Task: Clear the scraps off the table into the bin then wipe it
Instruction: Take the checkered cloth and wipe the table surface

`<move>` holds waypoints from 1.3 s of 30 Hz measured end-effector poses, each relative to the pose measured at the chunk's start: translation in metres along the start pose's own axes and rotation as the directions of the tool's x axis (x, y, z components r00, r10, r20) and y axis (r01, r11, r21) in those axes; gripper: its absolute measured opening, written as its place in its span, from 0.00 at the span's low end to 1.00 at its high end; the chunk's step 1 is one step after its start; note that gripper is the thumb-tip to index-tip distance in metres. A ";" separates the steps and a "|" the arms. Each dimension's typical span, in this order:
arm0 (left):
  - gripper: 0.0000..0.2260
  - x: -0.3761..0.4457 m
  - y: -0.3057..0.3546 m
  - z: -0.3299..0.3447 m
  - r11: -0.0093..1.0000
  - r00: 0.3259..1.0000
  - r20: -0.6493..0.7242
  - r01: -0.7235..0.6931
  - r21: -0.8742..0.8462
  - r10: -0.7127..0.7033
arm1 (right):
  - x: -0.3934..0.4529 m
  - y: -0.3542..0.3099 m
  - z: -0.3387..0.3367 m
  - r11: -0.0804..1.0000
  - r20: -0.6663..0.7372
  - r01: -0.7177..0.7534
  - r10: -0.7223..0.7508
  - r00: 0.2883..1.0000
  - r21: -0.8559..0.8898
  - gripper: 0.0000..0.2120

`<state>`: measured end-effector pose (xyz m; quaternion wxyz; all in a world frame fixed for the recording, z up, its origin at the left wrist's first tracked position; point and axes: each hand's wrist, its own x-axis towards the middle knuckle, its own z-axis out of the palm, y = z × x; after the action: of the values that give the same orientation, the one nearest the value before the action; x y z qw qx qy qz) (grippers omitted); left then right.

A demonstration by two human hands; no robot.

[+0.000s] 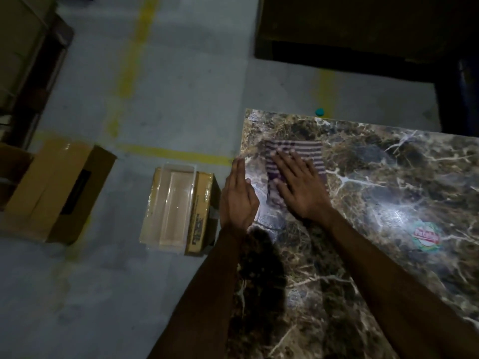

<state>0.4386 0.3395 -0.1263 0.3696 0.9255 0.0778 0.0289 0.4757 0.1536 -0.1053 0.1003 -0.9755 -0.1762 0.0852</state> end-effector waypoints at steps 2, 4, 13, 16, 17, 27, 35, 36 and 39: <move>0.27 -0.002 0.002 0.000 0.999 0.999 -0.006 0.033 0.019 -0.033 | 0.027 0.000 0.000 0.994 -0.049 -0.100 0.101 0.994 0.033 0.30; 0.28 -0.001 0.003 0.001 0.997 0.997 -0.011 0.076 0.023 -0.075 | 0.059 -0.015 -0.001 0.990 -0.070 -0.125 0.129 0.989 0.058 0.30; 0.28 -0.001 -0.001 -0.005 0.999 0.999 -0.009 0.044 0.013 -0.043 | 0.031 -0.025 0.008 0.972 0.013 0.233 -0.233 0.972 -0.026 0.28; 0.32 -0.003 0.002 -0.007 0.998 0.998 -0.015 0.060 0.004 -0.060 | 0.041 -0.011 -0.001 0.994 -0.013 0.109 -0.110 0.994 -0.010 0.29; 0.32 -0.003 0.004 -0.009 0.998 0.998 -0.021 0.061 -0.001 -0.061 | 0.051 -0.015 -0.003 0.998 -0.028 0.056 -0.056 0.998 0.000 0.30; 0.31 -0.008 0.008 -0.008 0.994 0.990 -0.123 0.054 -0.100 -0.066 | 0.035 -0.025 0.011 0.923 0.053 0.385 -0.383 0.922 -0.031 0.29; 0.28 -0.005 0.001 0.001 0.938 0.982 0.004 -0.182 0.295 0.189 | 0.080 -0.007 -0.009 0.999 -0.060 -0.003 0.005 0.998 0.034 0.31; 0.27 -0.005 0.000 0.002 0.939 0.982 0.007 -0.182 0.293 0.188 | 0.092 -0.016 -0.009 0.999 -0.049 -0.009 0.011 0.999 0.038 0.32; 0.26 -0.003 0.002 0.001 0.961 0.988 -0.017 -0.145 0.235 0.153 | 0.100 -0.035 -0.003 0.999 -0.034 0.049 -0.049 0.998 -0.012 0.31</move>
<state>0.4364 0.3369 -0.1260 0.2539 0.9650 0.0171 0.0633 0.5572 0.2216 -0.1078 0.1000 -0.9728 -0.1986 0.0649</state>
